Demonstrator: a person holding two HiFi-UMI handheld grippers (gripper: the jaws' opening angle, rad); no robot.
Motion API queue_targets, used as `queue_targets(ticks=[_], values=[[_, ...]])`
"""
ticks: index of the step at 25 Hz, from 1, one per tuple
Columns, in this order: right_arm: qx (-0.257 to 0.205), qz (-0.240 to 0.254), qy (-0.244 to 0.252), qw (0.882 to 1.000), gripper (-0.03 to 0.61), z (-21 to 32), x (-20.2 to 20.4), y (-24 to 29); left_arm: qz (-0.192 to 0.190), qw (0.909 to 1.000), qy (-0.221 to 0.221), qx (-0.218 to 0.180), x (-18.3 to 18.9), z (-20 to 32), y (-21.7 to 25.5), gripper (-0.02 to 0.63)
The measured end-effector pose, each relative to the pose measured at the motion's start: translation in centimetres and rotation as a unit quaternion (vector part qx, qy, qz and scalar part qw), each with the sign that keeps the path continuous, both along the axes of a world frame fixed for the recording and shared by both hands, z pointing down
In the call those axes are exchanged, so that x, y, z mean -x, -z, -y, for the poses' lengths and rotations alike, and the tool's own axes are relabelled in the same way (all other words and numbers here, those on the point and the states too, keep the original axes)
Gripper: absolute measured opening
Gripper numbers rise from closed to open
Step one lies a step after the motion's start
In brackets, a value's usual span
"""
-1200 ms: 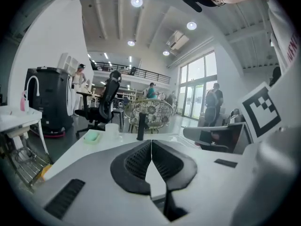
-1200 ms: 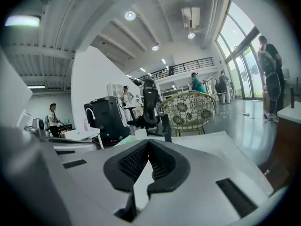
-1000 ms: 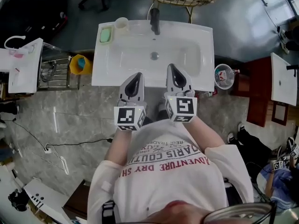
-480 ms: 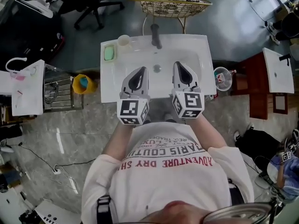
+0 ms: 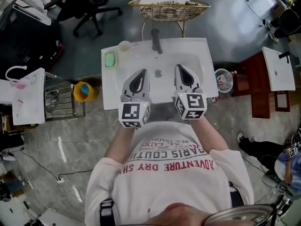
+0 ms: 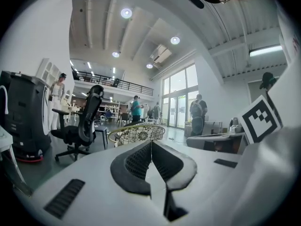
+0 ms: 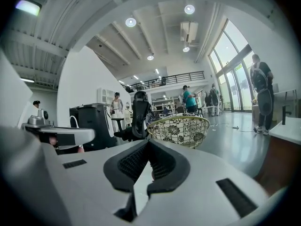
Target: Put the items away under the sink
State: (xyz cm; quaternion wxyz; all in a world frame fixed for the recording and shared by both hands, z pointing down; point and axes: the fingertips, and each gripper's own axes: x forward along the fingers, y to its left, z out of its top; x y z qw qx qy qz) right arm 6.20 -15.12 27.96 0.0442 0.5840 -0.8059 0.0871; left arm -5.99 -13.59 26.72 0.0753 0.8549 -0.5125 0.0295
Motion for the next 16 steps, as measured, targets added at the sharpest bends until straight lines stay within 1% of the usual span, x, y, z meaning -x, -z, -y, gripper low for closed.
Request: queue_targets(ticks=[7, 16], values=[[0.000, 0.003, -0.006, 1.000, 0.025, 0.23, -0.16, -0.19, -0.003, 0.9999, 0.015, 0.001, 0.79, 0.25, -0.22, 0.023], [0.004, 0.004, -0.003, 1.000, 0.025, -0.01, -0.37, -0.78, 0.001, 0.9998, 0.018, -0.001, 0.20, -0.09, -0.68, 0.023]])
